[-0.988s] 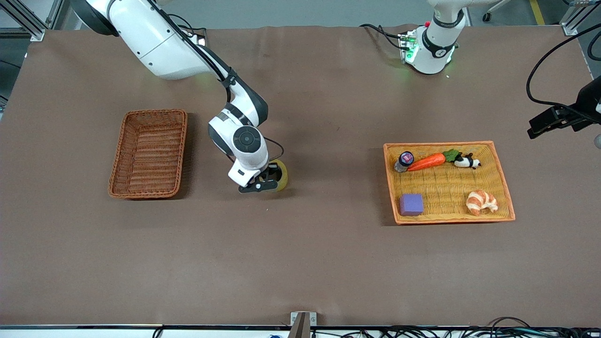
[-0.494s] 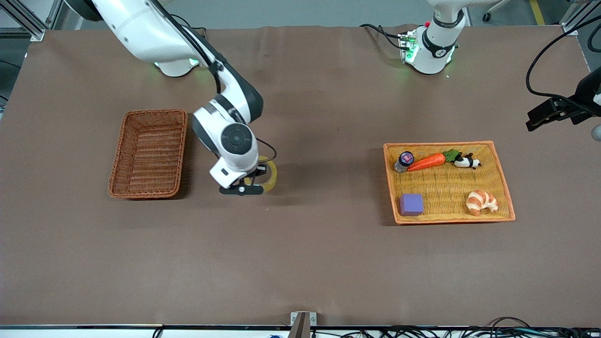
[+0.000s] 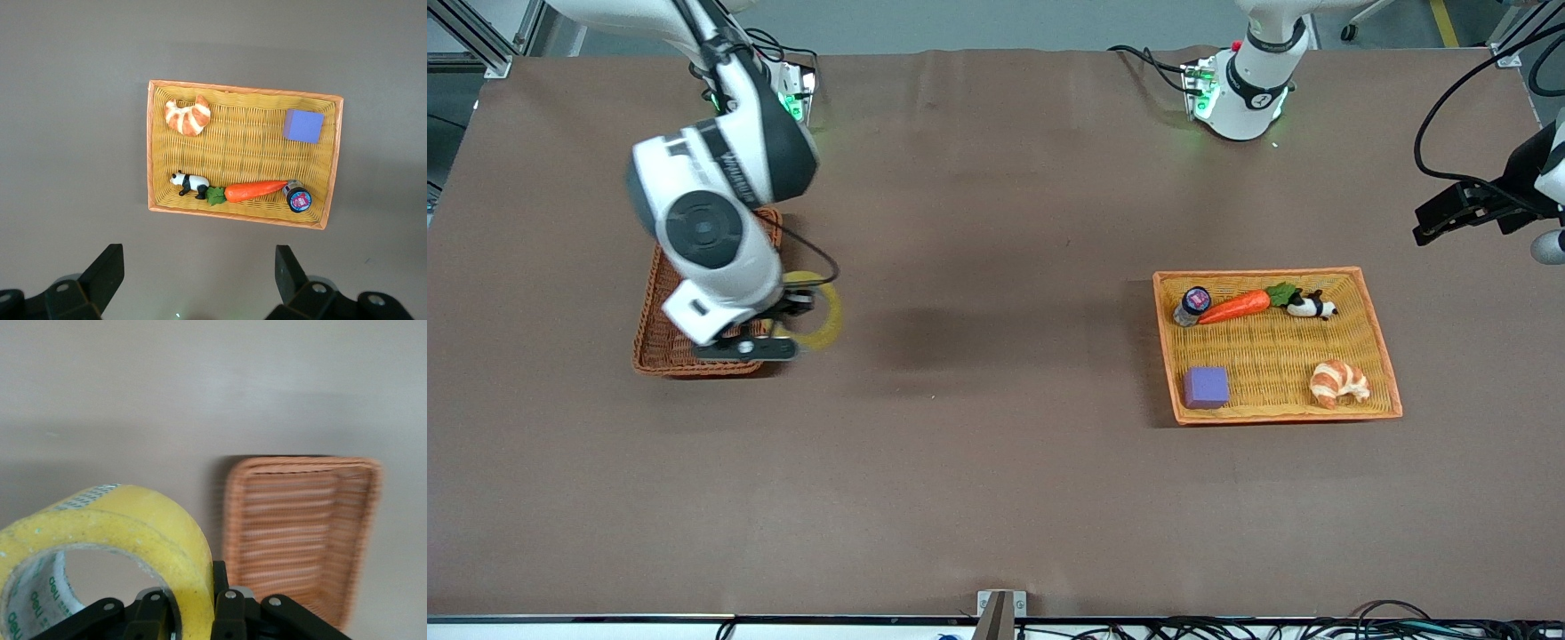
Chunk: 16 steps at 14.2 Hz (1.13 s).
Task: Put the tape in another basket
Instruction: 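Carry the tape roll over the brown basket with the right gripper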
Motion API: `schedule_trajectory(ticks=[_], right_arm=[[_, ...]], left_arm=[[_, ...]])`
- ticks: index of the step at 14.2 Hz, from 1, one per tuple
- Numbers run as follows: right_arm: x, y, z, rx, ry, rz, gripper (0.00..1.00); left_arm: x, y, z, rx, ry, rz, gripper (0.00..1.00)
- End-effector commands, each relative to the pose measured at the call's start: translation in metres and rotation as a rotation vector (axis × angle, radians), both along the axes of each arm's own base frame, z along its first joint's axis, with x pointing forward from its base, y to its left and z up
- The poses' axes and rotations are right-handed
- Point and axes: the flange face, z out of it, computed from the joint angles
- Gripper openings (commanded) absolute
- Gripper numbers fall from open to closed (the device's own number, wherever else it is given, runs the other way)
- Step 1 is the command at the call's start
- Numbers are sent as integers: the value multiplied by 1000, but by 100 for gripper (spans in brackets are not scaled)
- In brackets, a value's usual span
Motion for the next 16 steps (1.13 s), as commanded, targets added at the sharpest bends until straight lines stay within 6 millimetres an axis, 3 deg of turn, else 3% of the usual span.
schedule_trajectory(ticks=[1,4,7,9,12,16], right_arm=[[-18,-70,-1,14,57,46,0],[-42,-140,-28,45,73,97,0],[-86,-197,-69,106,19,163,0],[-105,-231,-101,130,0,181,0],[-134,-231,-148,149,-54,200,1],[-143,-227,-172,149,-80,209,2]], left_arm=[[-30,-8,-3,4,-55,-6,100],[-30,-4,-5,3,-44,1,100],[-27,-4,-4,0,-47,-2,100],[-21,-5,-4,-8,-50,-8,100],[-19,-16,-6,-30,-45,-26,100],[-19,-26,-7,-32,-43,-46,100]])
